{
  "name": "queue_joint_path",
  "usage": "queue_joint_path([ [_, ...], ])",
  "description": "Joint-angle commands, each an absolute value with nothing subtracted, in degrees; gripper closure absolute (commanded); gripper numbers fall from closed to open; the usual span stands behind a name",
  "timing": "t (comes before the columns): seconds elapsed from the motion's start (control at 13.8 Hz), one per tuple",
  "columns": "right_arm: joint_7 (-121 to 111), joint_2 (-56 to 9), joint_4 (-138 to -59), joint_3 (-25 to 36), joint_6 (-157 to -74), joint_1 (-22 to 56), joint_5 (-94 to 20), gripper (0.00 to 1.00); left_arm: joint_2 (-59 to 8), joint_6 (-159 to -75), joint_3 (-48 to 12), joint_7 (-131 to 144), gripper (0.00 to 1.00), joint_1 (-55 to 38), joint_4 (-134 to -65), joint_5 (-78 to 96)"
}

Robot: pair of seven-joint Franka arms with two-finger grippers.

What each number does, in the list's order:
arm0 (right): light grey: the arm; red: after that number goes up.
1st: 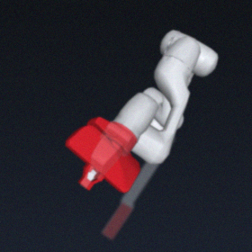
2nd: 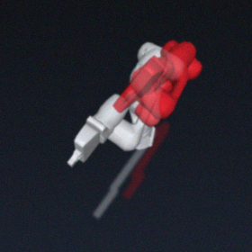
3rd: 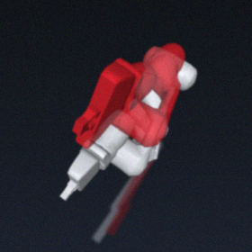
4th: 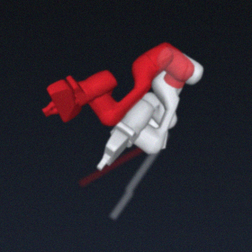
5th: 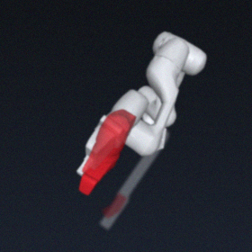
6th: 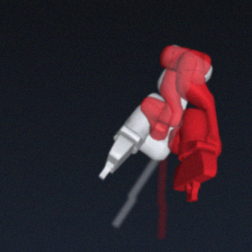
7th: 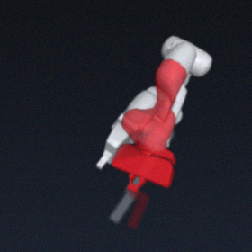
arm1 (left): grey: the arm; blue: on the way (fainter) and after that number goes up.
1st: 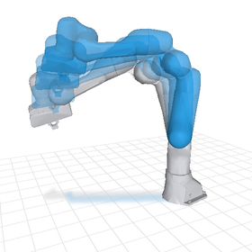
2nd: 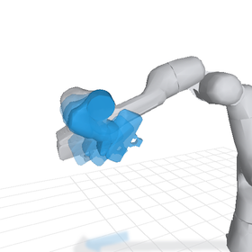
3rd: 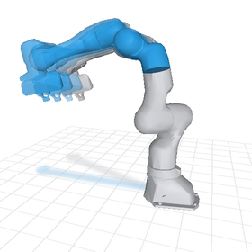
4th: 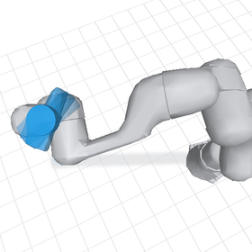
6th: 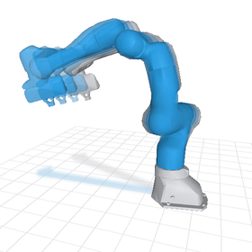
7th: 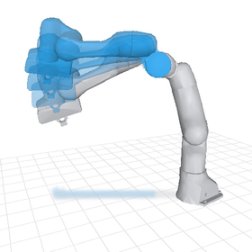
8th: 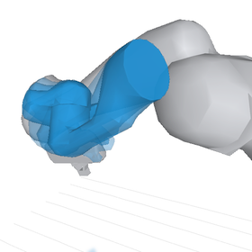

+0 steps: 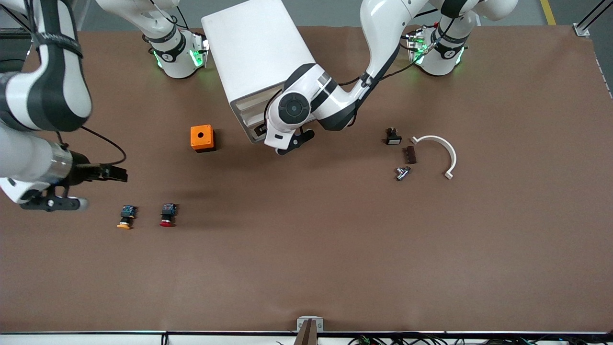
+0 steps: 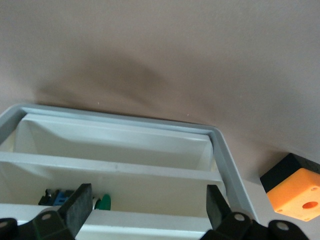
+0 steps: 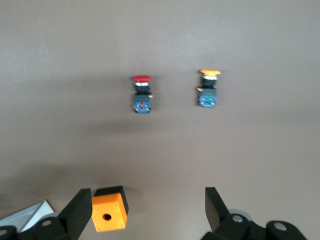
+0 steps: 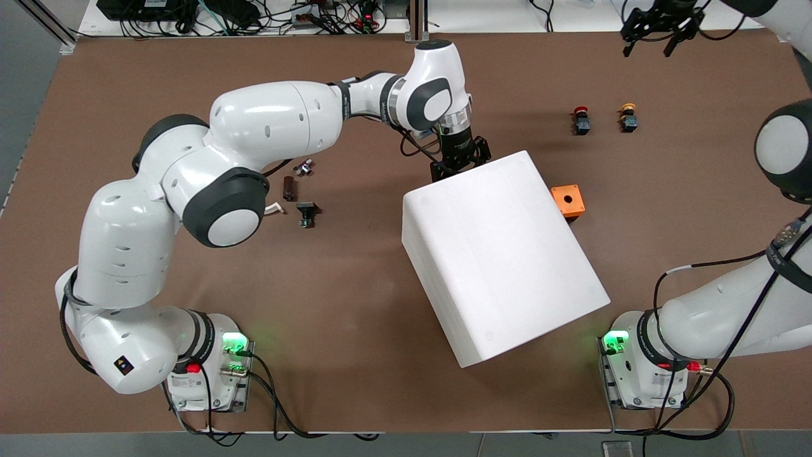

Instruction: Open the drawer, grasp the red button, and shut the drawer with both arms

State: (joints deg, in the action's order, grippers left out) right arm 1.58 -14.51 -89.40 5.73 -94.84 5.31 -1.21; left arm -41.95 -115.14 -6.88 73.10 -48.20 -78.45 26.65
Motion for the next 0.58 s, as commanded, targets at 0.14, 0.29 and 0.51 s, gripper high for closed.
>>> queue_joint_path([
  [0.14, 1.7, -7.3, -90.4, 5.3, -91.0, 3.7, 1.1, 0.00, -41.3, -115.2, -7.8, 73.8, 0.00, -48.2, -80.2, 31.1],
  [0.29, 1.7, -6.3, -90.1, 5.4, -91.0, 3.6, 2.1, 0.00, -41.3, -115.2, -7.8, 73.8, 0.00, -48.2, -80.2, 31.2],
  [0.51, 1.7, -6.1, -90.0, 5.4, -90.9, 3.2, 3.6, 0.00, -41.1, -115.2, -7.7, 73.3, 0.01, -47.7, -80.1, 31.2],
])
